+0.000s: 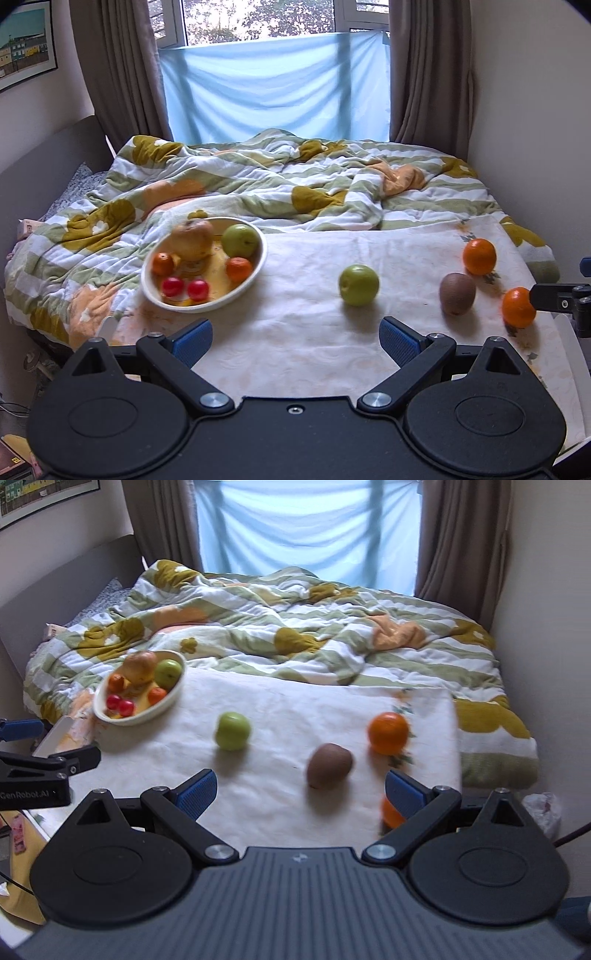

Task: Organize fruits
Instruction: 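Move both grippers back over the remaining fruits on the sheet, then grasp the large green apple with the left gripper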

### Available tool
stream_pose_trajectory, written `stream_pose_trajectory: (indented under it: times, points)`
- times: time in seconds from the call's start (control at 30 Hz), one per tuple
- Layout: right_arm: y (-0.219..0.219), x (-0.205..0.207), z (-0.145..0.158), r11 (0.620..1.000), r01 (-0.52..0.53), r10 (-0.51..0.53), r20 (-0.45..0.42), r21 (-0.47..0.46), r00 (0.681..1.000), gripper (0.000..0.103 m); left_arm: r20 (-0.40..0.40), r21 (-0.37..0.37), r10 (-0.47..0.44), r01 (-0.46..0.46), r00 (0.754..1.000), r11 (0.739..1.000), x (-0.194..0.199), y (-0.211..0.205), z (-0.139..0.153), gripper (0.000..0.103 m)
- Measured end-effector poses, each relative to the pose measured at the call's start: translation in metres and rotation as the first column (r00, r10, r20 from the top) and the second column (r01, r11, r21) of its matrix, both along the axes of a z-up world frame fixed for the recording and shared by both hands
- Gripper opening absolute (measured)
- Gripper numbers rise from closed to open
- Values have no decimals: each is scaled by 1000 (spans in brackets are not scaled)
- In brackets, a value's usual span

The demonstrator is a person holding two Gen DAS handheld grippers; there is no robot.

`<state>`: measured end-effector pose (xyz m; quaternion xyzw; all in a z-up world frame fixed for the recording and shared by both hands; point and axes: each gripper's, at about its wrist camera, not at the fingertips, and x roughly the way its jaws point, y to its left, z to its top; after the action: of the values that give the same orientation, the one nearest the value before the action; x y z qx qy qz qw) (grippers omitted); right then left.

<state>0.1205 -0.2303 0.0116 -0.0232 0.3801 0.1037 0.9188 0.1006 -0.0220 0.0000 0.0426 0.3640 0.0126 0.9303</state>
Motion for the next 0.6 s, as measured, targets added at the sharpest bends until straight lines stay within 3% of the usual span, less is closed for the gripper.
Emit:
stream_pose_trajectory:
  times: [0.33, 0.6]
  points:
    - [-62, 21, -35, 995, 96, -97, -37, -15, 995, 103, -50, 13, -73, 74, 996, 997, 45, -39, -37, 99]
    - [-83, 51, -73, 990, 139, -141, -89, -31, 986, 103, -85, 37, -103, 106, 991, 994, 93, -50, -69, 99]
